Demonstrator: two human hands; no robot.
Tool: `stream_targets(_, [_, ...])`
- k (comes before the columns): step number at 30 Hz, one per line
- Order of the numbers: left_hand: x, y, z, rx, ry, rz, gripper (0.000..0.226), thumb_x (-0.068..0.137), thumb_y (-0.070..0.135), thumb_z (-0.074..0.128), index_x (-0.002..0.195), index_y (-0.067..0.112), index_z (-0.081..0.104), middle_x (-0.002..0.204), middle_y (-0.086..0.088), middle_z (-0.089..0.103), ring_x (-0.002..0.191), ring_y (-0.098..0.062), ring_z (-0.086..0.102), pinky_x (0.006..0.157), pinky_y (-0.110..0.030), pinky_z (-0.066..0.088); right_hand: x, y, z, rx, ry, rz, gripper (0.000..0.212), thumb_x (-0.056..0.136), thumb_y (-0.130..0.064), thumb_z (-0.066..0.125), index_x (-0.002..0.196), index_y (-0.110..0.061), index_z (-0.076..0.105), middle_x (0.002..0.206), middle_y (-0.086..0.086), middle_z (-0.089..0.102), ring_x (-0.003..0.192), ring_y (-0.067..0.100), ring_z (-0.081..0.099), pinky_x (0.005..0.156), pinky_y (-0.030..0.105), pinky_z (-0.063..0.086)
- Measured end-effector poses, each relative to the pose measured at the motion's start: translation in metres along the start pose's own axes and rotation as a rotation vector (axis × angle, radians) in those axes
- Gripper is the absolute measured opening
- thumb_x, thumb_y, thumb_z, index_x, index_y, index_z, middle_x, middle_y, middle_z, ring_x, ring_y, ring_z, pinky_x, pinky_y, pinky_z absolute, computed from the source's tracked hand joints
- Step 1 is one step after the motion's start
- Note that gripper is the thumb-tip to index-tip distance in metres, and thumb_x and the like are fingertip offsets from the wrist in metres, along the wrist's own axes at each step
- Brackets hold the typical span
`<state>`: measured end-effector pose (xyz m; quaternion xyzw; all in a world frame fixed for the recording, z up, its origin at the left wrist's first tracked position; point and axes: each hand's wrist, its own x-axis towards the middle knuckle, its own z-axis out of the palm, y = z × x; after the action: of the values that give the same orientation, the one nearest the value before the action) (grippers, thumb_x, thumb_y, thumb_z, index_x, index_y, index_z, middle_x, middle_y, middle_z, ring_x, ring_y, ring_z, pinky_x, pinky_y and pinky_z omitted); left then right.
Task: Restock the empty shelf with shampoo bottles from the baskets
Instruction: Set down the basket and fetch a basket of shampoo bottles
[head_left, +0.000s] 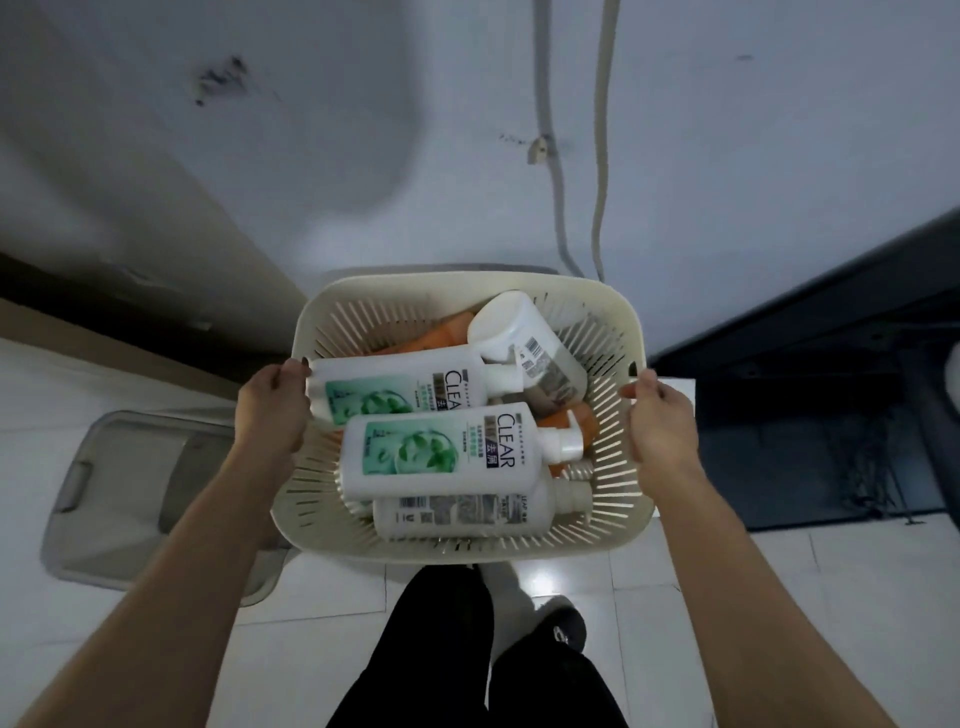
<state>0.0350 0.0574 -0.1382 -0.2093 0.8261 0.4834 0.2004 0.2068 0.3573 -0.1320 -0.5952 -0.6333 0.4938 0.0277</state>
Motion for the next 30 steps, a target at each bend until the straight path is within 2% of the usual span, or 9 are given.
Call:
stream_targets(5, [-0.042, 0.012, 0.011, 0.025, -0.074, 0.063, 0.024, 0.098, 0.029, 0.041, 0.092, 0.017, 0.061, 0.061, -0.002, 0.043, 0.047, -0.016, 0.031, 0.046, -0.024, 0.023, -0.02, 0.032, -0.046, 0.119, 0.014, 0.075, 0.042, 0.103, -0.042, 0.036, 0.086, -0.016, 0.065, 0.061, -0.004, 0.049, 0.053, 0.012, 0.043, 0.051, 0.029, 0.031])
stream_targets(11, [-0.118, 0.021, 0.037, 0.079, -0.204, 0.148, 0.02, 0.096, 0.027, 0.046, 0.094, 0.011, 0.059, 0.059, -0.001, 0.041, 0.043, -0.013, 0.034, 0.045, -0.025, 0.026, -0.061, 0.076, -0.125, 0.228, 0.117, 0.124, 0.041, 0.104, -0.041, 0.036, 0.082, -0.018, 0.062, 0.062, -0.004, 0.046, 0.051, 0.013, 0.038, 0.049, 0.028, 0.029])
stream_targets(14, [-0.168, 0.021, 0.056, 0.1, -0.282, 0.16, 0.022, 0.1, 0.03, 0.042, 0.094, 0.017, 0.06, 0.062, 0.001, 0.042, 0.045, -0.01, 0.033, 0.045, -0.026, 0.025, -0.081, 0.105, -0.172, 0.292, 0.181, 0.166, 0.041, 0.104, -0.041, 0.036, 0.086, -0.017, 0.063, 0.063, -0.006, 0.046, 0.052, 0.012, 0.039, 0.048, 0.027, 0.027])
stream_targets(17, [-0.216, 0.018, 0.083, 0.105, -0.346, 0.168, 0.019, 0.098, 0.028, 0.044, 0.087, 0.022, 0.059, 0.063, 0.002, 0.04, 0.05, -0.012, 0.031, 0.047, -0.026, 0.023, -0.101, 0.14, -0.223, 0.327, 0.256, 0.179, 0.041, 0.104, -0.04, 0.036, 0.085, -0.016, 0.063, 0.064, -0.004, 0.044, 0.053, 0.013, 0.038, 0.047, 0.029, 0.027])
stream_targets(21, [-0.27, 0.001, 0.121, 0.125, -0.493, 0.232, 0.024, 0.099, 0.021, 0.043, 0.077, 0.023, 0.054, 0.061, 0.004, 0.038, 0.04, -0.006, 0.03, 0.032, -0.014, 0.021, -0.132, 0.192, -0.289, 0.376, 0.337, 0.201, 0.04, 0.105, -0.038, 0.036, 0.084, -0.016, 0.062, 0.063, -0.003, 0.042, 0.052, 0.015, 0.037, 0.046, 0.03, 0.027])
stream_targets(25, [-0.332, -0.011, 0.165, 0.15, -0.595, 0.258, 0.026, 0.098, 0.021, 0.047, 0.073, 0.018, 0.05, 0.042, 0.009, 0.034, 0.03, -0.004, 0.024, 0.035, -0.012, 0.017, -0.159, 0.244, -0.352, 0.424, 0.429, 0.238, 0.039, 0.105, -0.036, 0.035, 0.081, -0.017, 0.059, 0.061, 0.0, 0.043, 0.049, 0.017, 0.035, 0.045, 0.028, 0.026])
stream_targets(30, [-0.402, -0.023, 0.221, 0.264, -0.68, 0.286, 0.024, 0.1, 0.03, 0.042, 0.085, 0.017, 0.055, 0.048, 0.002, 0.029, 0.03, -0.006, 0.021, 0.034, -0.012, 0.018, -0.186, 0.303, -0.417, 0.507, 0.53, 0.29, 0.038, 0.105, -0.033, 0.036, 0.08, -0.014, 0.058, 0.056, 0.003, 0.041, 0.044, 0.017, 0.031, 0.045, 0.027, 0.025])
